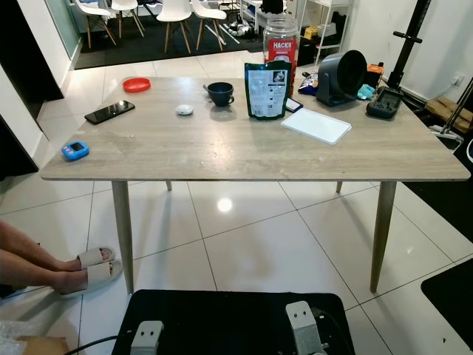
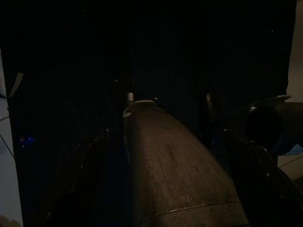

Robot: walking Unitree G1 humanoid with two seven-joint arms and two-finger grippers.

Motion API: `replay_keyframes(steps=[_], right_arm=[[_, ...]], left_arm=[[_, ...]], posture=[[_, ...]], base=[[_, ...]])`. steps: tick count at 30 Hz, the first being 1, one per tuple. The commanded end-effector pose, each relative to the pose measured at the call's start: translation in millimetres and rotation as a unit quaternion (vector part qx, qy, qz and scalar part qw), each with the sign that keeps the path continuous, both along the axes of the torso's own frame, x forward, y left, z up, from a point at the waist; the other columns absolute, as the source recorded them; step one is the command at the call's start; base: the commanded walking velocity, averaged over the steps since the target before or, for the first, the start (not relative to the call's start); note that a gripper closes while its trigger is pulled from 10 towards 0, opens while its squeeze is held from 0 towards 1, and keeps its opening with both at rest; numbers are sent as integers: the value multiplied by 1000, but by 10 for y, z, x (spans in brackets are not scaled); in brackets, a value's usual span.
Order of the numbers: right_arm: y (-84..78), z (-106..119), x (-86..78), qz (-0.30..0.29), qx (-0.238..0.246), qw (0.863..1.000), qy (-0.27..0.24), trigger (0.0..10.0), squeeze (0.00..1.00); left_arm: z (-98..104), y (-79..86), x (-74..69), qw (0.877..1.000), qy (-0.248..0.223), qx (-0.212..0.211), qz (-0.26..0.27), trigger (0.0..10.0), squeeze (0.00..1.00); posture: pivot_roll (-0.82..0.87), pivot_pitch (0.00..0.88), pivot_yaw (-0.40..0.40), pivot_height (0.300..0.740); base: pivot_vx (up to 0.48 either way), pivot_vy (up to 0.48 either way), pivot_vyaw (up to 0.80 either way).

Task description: Restocking fridge

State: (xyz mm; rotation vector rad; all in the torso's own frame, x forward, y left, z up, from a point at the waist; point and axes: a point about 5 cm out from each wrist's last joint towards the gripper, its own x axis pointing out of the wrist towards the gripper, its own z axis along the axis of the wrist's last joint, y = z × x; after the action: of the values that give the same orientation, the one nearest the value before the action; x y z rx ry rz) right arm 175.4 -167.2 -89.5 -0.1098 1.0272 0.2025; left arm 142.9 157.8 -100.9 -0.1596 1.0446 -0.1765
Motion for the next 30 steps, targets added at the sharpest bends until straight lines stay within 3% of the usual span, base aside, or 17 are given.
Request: replay_keyframes(steps=[1,30], right_arm=[[-5,-9,-16,0,-1,1000,7,10000,0],[-11,-12,-25,2,-2,1000,10,10000,0]], left_arm=[[-36,-42,-88,1000,19,-3,-3,10000,0],[-38,-21,-96,1000,20,-1,-4,10000,0]], posture=[[37,0,6,740],[45,0,2,740]], base=[[0,0,0],[0,0,0]])
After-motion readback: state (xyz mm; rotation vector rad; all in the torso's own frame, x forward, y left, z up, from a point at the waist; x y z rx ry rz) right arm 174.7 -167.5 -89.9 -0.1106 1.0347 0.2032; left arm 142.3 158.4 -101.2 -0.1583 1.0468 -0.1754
